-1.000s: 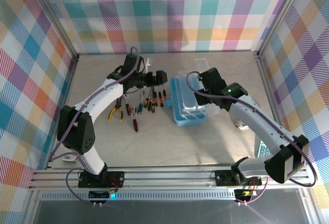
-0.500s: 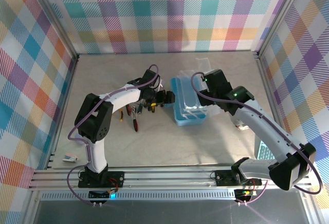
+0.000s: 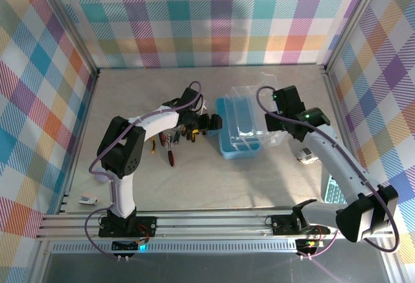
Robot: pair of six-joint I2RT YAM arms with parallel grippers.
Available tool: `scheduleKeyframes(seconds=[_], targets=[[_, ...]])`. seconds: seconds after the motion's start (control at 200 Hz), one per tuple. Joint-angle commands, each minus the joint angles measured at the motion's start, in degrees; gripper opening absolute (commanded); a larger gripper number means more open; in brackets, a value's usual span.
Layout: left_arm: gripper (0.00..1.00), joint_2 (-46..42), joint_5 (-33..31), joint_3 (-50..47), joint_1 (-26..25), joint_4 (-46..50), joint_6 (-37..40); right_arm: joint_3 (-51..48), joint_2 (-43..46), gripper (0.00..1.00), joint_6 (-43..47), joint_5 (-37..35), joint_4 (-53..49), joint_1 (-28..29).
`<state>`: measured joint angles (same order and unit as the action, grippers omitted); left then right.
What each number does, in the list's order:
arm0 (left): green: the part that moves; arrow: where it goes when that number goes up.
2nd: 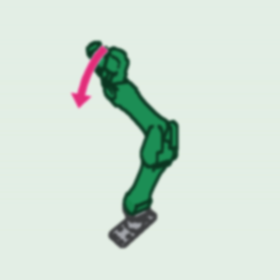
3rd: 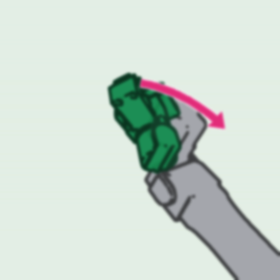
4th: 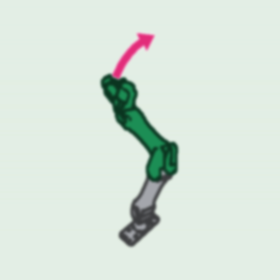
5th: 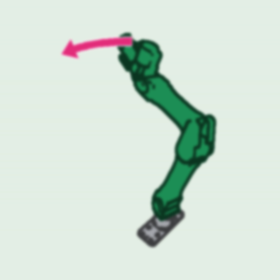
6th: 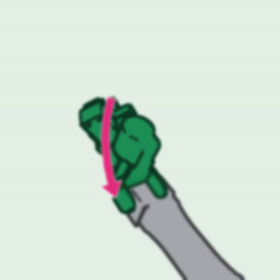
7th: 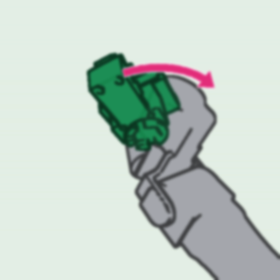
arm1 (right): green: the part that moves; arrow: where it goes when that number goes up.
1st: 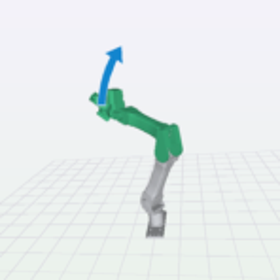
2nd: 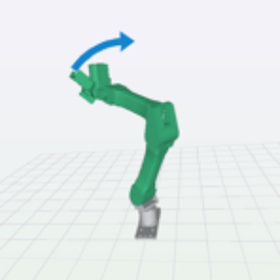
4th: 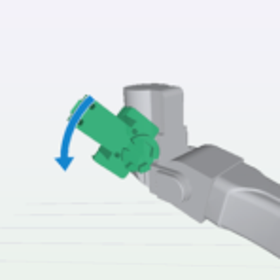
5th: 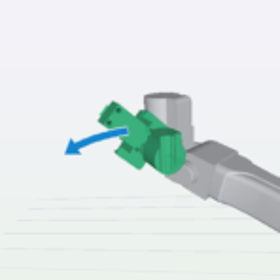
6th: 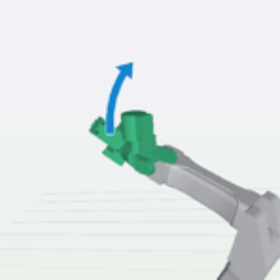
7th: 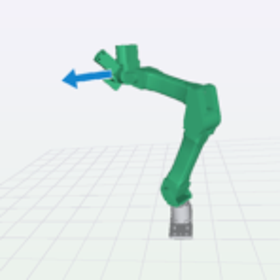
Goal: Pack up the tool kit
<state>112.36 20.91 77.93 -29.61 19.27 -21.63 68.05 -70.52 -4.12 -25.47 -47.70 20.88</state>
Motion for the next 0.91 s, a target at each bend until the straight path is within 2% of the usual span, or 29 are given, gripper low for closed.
scheduleKeyframes(seconds=[0.0,0.175,0.275,0.335,0.385,0.455,0.53,0.725,0.9], targets=[[1.00,0.76,0.29,1.69,-0.45,0.66,-0.07,-0.53,2.96,0.76,-0.80,0.42,-0.99,-2.21],[1.00,0.50,-0.11,2.55,-0.45,1.67,0.25,0.65,3.96,0.78,0.49,1.06,-1.45,-2.87],[1.00,-0.53,-1.73,3.94,-0.45,3.77,1.25,0.86,4.96,0.81,1.71,4.58,-0.71,-2.87],[1.00,-1.72,-3.72,5.22,-0.32,6.04,2.44,0.90,5.75,0.88,2.37,8.01,-0.26,-2.87],[1.00,-3.12,-5.76,6.17,-0.20,8.01,3.35,0.68,6.45,1.00,3.80,13.13,0.36,-2.93],[1.00,-5.57,-8.67,6.36,0.58,9.42,4.15,0.25,7.10,0.99,5.26,21.51,1.15,-2.83],[1.00,-7.69,-10.25,5.63,2.67,11.06,4.39,-0.43,7.08,0.99,4.91,26.04,2.10,-2.51],[1.00,-14.15,-17.72,-0.71,7.32,16.04,5.02,-2.54,5.90,0.99,3.27,28.46,4.94,-0.12],[1.00,-17.81,-20.76,-8.25,11.98,16.94,4.30,-3.44,3.46,0.99,2.28,30.57,7.38,1.36]])
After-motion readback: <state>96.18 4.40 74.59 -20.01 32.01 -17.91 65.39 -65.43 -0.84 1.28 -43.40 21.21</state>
